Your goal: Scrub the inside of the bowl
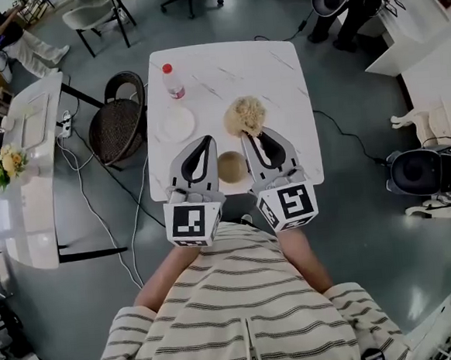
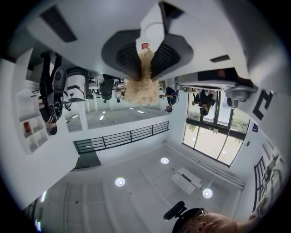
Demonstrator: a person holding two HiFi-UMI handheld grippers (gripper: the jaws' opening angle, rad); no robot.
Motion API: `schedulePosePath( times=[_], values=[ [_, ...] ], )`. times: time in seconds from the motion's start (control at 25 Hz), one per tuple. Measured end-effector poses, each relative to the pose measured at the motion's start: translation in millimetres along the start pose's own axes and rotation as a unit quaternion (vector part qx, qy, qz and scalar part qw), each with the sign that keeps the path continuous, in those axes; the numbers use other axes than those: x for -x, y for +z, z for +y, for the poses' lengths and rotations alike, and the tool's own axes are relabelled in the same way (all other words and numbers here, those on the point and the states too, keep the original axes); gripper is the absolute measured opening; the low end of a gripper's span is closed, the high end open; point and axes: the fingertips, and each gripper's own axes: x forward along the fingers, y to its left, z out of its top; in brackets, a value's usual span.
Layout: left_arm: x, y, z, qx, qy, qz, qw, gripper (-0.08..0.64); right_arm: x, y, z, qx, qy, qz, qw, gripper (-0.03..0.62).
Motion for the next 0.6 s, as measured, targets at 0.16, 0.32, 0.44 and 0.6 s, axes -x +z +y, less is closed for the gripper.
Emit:
schedulePosePath(
  times=[0.16, 0.32, 0.44, 0.6],
  values=[
    [1.2, -2.1, 1.2, 0.008, 0.007, 0.002, 0.9999, 0.006, 1.3, -2.3, 1.0, -0.001, 0.003, 0.000, 1.000, 0.074],
    [3.6, -3.6, 0.4, 0.007, 0.008, -0.003, 0.9999, 0.005, 2.4, -4.6, 2.4, 0.002, 0.002, 0.000, 1.000, 0.074],
    [3.7, -2.8, 1.3, 0.007, 0.008, -0.005, 0.9999, 0.006, 1.4, -4.4, 3.2, 0.003, 0.000, -0.001, 1.000, 0.074],
    [4.0, -1.4, 2.2, 0.009, 0.011, -0.004, 0.9999, 0.006, 1.9, -2.6, 2.6, 0.003, -0.001, -0.004, 1.000, 0.074]
  ],
)
